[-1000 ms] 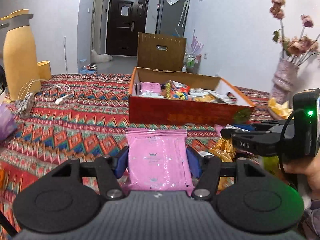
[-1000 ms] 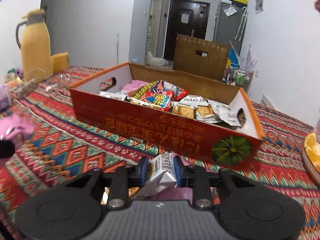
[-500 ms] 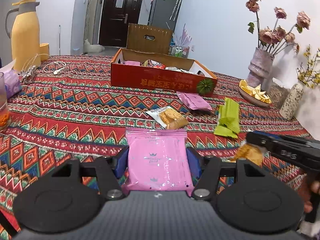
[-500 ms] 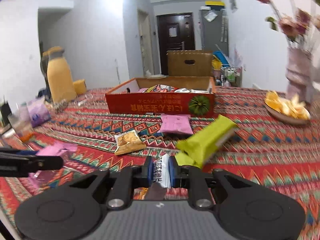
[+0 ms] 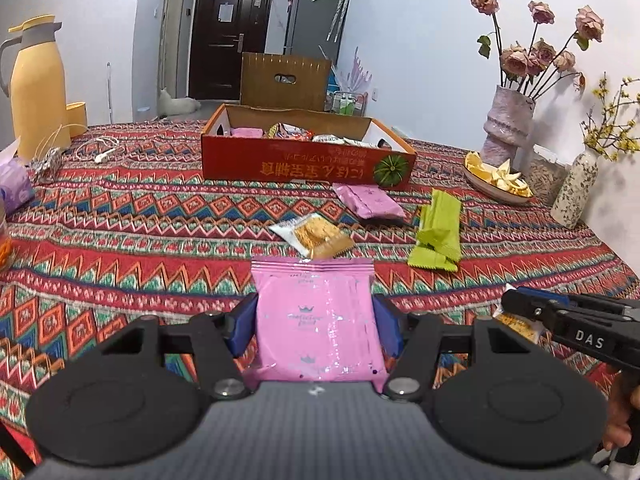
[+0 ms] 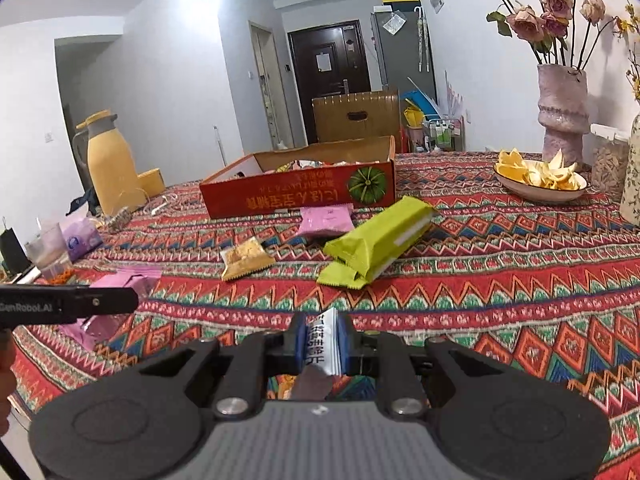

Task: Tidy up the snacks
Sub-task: 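Carry the pink packet and cracker packet into the orange box and open both tools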

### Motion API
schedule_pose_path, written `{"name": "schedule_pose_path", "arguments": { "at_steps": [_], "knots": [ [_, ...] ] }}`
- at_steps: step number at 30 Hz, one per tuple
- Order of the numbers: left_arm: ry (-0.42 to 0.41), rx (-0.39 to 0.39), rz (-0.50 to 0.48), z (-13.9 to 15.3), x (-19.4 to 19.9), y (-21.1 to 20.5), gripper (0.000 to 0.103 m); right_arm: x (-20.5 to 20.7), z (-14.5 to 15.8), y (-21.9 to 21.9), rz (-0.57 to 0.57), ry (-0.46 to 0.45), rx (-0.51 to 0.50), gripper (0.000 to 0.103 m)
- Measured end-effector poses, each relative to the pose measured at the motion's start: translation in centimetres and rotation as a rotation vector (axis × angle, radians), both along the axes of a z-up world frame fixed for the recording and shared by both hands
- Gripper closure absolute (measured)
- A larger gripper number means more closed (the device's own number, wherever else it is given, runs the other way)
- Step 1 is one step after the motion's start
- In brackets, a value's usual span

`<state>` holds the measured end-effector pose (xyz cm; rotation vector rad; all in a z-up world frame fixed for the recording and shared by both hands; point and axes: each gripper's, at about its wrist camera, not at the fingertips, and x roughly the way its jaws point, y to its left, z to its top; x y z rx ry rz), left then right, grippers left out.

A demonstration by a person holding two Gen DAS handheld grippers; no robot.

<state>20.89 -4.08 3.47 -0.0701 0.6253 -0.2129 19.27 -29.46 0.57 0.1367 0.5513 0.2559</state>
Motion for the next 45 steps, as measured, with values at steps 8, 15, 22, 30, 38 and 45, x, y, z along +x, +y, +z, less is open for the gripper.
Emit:
{"name": "schedule_pose_path", "arguments": {
  "at_steps": [8, 15, 22, 30, 38, 45],
  "knots": [
    [-0.076, 0.017, -0.048, 3.0, 7.0, -0.6, 0.041, 4.6, 3.1, 0.5, 0.077, -0.07, -0.085, 0.087],
    [-0.158, -0.005, -0.11, 6.0, 17.0, -2.3, 0.041, 13.0, 7.6, 0.3, 0.15, -0.156, -0.123, 0.087],
    [-0.116, -0.043, -0.114, 5.7, 28.1, -4.3, 0.041, 25.5, 9.4, 0.3, 0.107, -0.142, -0.083, 0.087],
    [-0.002, -0.093, -0.078, 1.9, 35.6, -6.4, 0.042, 36.0, 5.7, 0.9, 0.028, -0.02, -0.029, 0.087],
    [0.091, -0.132, -0.06, -2.1, 38.5, -6.9, 0.036, 38.5, 0.6, 0.8, -0.07, 0.053, -0.083, 0.082],
    [0.04, -0.099, -0.077, 0.2, 36.2, -5.7, 0.02, 36.7, 2.7, -0.6, -0.058, 0.012, -0.072, 0.046]
  ]
}}
